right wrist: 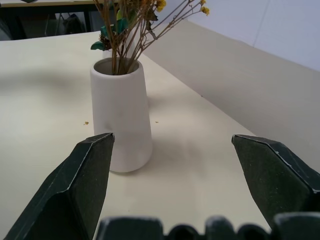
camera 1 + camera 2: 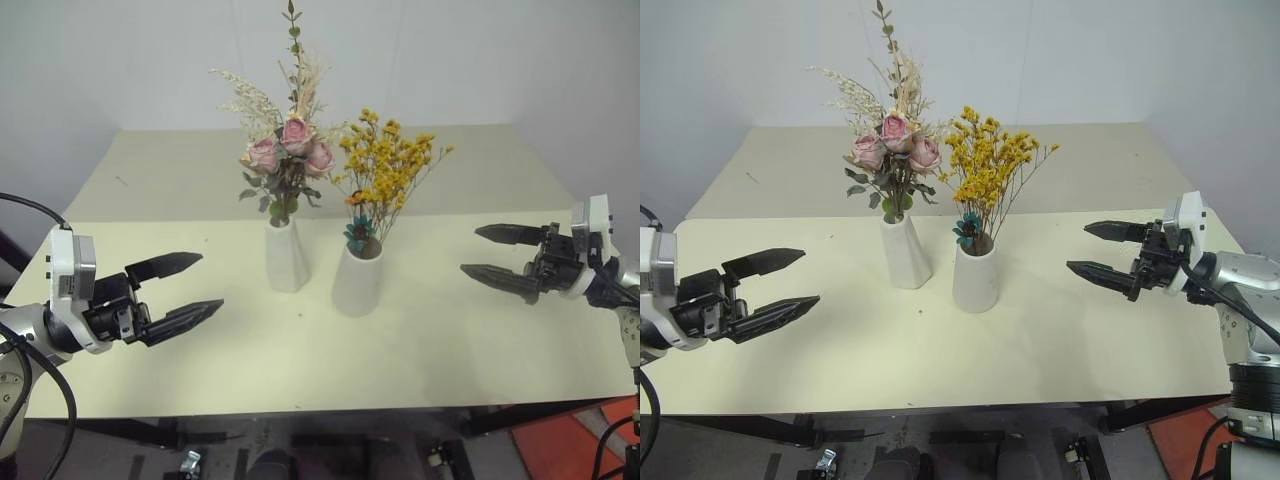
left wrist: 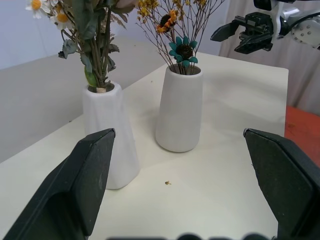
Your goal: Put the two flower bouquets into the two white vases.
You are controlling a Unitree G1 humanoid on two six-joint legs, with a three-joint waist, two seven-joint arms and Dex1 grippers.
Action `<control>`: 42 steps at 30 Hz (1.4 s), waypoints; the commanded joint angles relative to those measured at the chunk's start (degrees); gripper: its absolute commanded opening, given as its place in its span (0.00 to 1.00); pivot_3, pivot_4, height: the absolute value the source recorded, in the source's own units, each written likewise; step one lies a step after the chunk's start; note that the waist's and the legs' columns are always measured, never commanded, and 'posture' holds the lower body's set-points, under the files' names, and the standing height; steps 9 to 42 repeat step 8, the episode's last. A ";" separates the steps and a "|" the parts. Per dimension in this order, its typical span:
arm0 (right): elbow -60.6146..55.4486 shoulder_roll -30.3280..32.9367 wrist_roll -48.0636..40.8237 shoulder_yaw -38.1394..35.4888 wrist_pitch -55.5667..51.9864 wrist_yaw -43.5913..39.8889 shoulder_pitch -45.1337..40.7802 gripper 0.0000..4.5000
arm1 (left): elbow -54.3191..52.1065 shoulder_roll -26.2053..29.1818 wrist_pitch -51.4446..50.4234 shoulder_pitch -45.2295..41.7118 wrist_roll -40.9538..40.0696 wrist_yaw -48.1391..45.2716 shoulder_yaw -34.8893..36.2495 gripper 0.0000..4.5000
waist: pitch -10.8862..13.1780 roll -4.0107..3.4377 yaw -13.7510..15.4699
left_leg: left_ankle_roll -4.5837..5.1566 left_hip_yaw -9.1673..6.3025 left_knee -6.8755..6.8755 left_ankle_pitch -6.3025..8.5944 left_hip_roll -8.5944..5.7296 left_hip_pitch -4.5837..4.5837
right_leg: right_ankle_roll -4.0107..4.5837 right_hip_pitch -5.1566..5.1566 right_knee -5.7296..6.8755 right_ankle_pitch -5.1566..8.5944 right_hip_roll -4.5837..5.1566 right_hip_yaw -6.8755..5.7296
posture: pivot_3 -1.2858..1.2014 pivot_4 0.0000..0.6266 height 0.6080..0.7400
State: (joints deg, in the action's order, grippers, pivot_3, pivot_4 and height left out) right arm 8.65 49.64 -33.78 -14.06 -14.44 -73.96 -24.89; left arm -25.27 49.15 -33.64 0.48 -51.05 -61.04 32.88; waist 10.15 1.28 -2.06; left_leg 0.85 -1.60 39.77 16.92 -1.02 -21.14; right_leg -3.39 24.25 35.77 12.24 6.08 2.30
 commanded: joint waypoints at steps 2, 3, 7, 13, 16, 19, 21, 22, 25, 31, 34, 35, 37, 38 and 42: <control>-1.19 1.56 -0.42 -2.29 0.80 -0.96 -0.65 0.99 | -1.80 0.59 1.04 0.14 -0.56 0.89 1.68 1.00 | 0.00 0.00 0.03 | 0.00 0.00 0.00 0.00 0.00 0.00 | 0.00 0.00 0.00 0.00 0.00 0.00 | 0.52 0.24 1.00; -1.37 1.57 -0.46 -2.33 0.72 -0.92 -0.56 0.99 | -1.85 0.61 1.01 0.14 -0.59 1.02 1.63 1.00 | 0.00 0.00 0.04 | 0.00 0.00 0.00 0.00 0.00 0.00 | 0.00 0.00 0.00 0.00 0.00 0.00 | 0.52 0.24 1.00; -2.18 1.70 -0.72 -2.68 0.29 -0.76 -0.16 0.99 | -2.02 0.68 0.81 -0.16 -0.82 1.58 1.22 1.00 | 0.00 0.00 0.05 | 0.00 0.00 0.00 0.00 0.00 0.01 | 0.00 0.00 0.02 0.00 0.00 0.00 | 0.52 0.24 1.00; -2.30 1.74 -0.77 -2.75 0.20 -0.74 -0.08 0.99 | -2.04 0.69 0.78 -0.25 -0.88 1.67 1.11 1.00 | 0.00 0.00 0.05 | 0.00 0.00 0.00 0.00 0.00 0.01 | 0.00 0.01 0.01 0.00 0.00 0.00 | 0.52 0.24 1.00; -2.30 1.74 -0.77 -2.75 0.20 -0.74 -0.08 0.99 | -2.04 0.69 0.78 -0.25 -0.88 1.67 1.11 1.00 | 0.00 0.00 0.05 | 0.00 0.00 0.00 0.00 0.00 0.01 | 0.00 0.01 0.01 0.00 0.00 0.00 | 0.52 0.24 1.00; -2.30 1.74 -0.77 -2.75 0.20 -0.74 -0.08 0.99 | -2.04 0.69 0.78 -0.25 -0.88 1.67 1.11 1.00 | 0.00 0.00 0.05 | 0.00 0.00 0.00 0.00 0.00 0.01 | 0.00 0.01 0.01 0.00 0.00 0.00 | 0.52 0.24 1.00; -2.30 1.74 -0.77 -2.75 0.20 -0.74 -0.08 0.99 | -2.04 0.69 0.78 -0.25 -0.88 1.67 1.11 1.00 | 0.00 0.00 0.05 | 0.00 0.00 0.00 0.00 0.00 0.01 | 0.00 0.01 0.01 0.00 0.00 0.00 | 0.52 0.24 1.00; -2.30 1.74 -0.77 -2.75 0.20 -0.74 -0.08 0.99 | -2.04 0.69 0.78 -0.25 -0.88 1.67 1.11 1.00 | 0.00 0.00 0.05 | 0.00 0.00 0.00 0.00 0.00 0.01 | 0.00 0.01 0.01 0.00 0.00 0.00 | 0.52 0.24 1.00; -2.30 1.74 -0.77 -2.75 0.20 -0.74 -0.08 0.99 | -2.04 0.69 0.78 -0.25 -0.88 1.67 1.11 1.00 | 0.00 0.00 0.05 | 0.00 0.00 0.00 0.00 0.00 0.01 | 0.00 0.01 0.01 0.00 0.00 0.00 | 0.52 0.24 1.00; -2.30 1.74 -0.77 -2.75 0.20 -0.74 -0.08 0.99 | -2.04 0.69 0.78 -0.25 -0.88 1.67 1.11 1.00 | 0.00 0.00 0.05 | 0.00 0.00 0.00 0.00 0.00 0.01 | 0.00 0.01 0.01 0.00 0.00 0.00 | 0.52 0.24 1.00; -2.30 1.74 -0.77 -2.75 0.20 -0.74 -0.08 0.99 | -2.04 0.69 0.78 -0.25 -0.88 1.67 1.11 1.00 | 0.00 0.00 0.05 | 0.00 0.00 0.00 0.00 0.00 0.01 | 0.00 0.01 0.01 0.00 0.00 0.00 | 0.52 0.24 1.00; -2.30 1.74 -0.77 -2.75 0.20 -0.74 -0.08 0.99 | -2.04 0.69 0.78 -0.25 -0.88 1.67 1.11 1.00 | 0.00 0.00 0.05 | 0.00 0.00 0.00 0.00 0.00 0.01 | 0.00 0.01 0.01 0.00 0.00 0.00 | 0.52 0.24 1.00; -2.30 1.74 -0.77 -2.75 0.20 -0.74 -0.08 0.99 | -2.04 0.69 0.78 -0.25 -0.88 1.67 1.11 1.00 | 0.00 0.00 0.05 | 0.00 0.00 0.00 0.00 0.00 0.01 | 0.00 0.01 0.01 0.00 0.00 0.00 | 0.52 0.24 1.00; -2.30 1.74 -0.77 -2.75 0.20 -0.74 -0.08 0.99 | -2.04 0.69 0.78 -0.25 -0.88 1.67 1.11 1.00 | 0.00 0.00 0.05 | 0.00 0.00 0.00 0.00 0.00 0.01 | 0.00 0.01 0.01 0.00 0.00 0.00 | 0.52 0.24 1.00; -2.30 1.74 -0.77 -2.75 0.20 -0.74 -0.08 0.99 | -2.04 0.69 0.78 -0.25 -0.88 1.67 1.11 1.00 | 0.00 0.00 0.05 | 0.00 0.00 0.00 0.00 0.00 0.01 | 0.00 0.01 0.01 0.00 0.00 0.00 | 0.52 0.24 1.00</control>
